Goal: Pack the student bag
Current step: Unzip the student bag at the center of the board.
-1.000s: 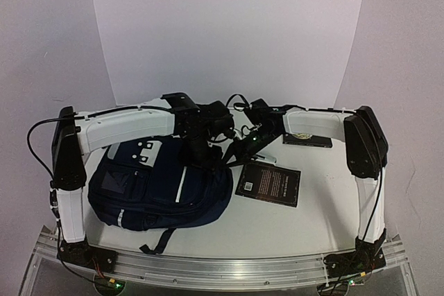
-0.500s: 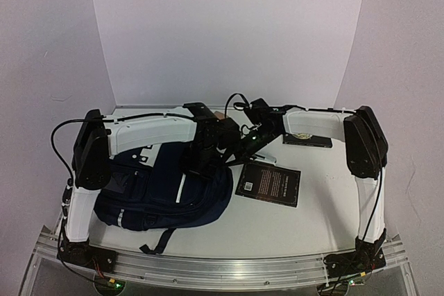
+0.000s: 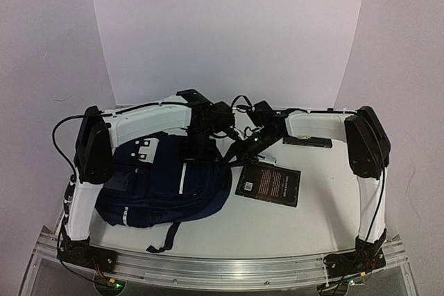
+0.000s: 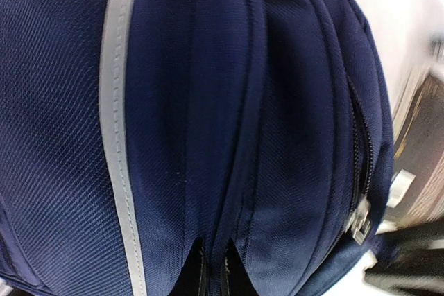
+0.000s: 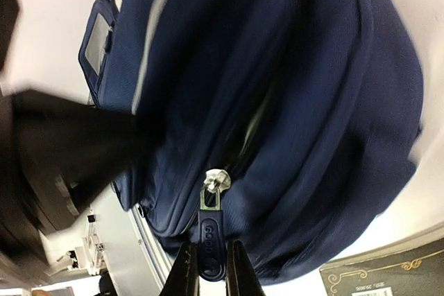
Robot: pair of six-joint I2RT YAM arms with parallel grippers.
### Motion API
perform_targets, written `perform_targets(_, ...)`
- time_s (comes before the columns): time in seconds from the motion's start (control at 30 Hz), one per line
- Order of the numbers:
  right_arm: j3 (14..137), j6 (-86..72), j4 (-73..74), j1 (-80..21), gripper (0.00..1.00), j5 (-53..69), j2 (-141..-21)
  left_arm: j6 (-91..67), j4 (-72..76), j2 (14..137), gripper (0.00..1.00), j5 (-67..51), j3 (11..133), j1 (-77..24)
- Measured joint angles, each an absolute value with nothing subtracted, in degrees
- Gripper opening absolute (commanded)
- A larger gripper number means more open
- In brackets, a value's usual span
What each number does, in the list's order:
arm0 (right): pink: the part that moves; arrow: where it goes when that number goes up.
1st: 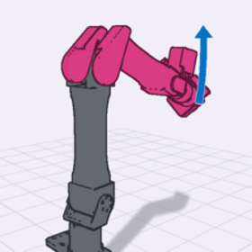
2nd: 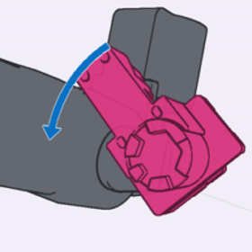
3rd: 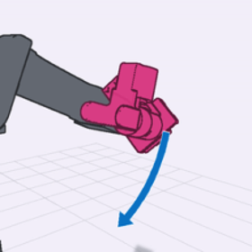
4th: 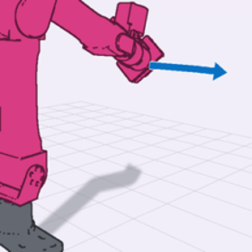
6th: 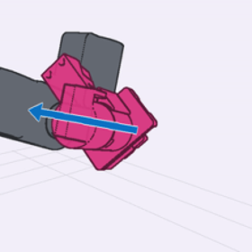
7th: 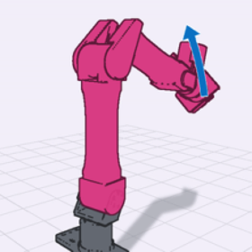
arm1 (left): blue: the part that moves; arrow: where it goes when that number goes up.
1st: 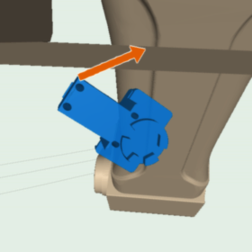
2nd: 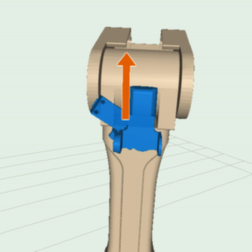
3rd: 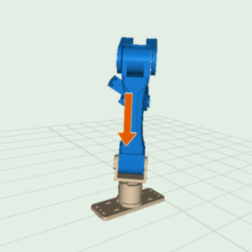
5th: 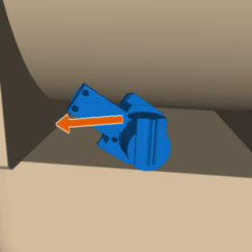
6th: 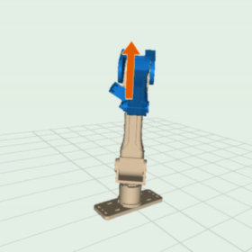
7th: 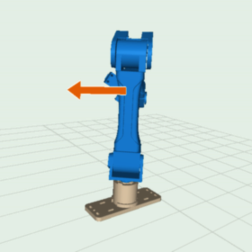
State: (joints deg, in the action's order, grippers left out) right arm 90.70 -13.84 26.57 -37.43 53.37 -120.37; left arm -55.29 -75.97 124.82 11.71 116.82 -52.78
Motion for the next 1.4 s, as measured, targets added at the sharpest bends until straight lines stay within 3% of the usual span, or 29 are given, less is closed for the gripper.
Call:
perform_targets(0.43, 77.5, -27.7, 10.1, -40.4, 0.00, 49.3, -113.2, -65.0, -64.2, 120.1, 0.00, 7.4, 112.7, -45.4)
perform_targets(0.77, 64.6, -36.4, -9.4, -48.9, 0.00, 34.8, -106.0, -70.9, -59.8, 119.6, 0.00, 4.0, 112.7, -41.7)
perform_targets(1.23, 65.1, -28.2, -19.8, -62.9, 0.00, 19.2, -110.4, -74.7, -53.7, 113.5, 0.00, -0.6, 105.2, -40.2)
perform_targets(1.4, 67.2, -25.2, -21.0, -66.3, 0.08, 14.2, -113.1, -75.3, -49.8, 110.7, 0.00, -1.6, 100.9, -39.8)
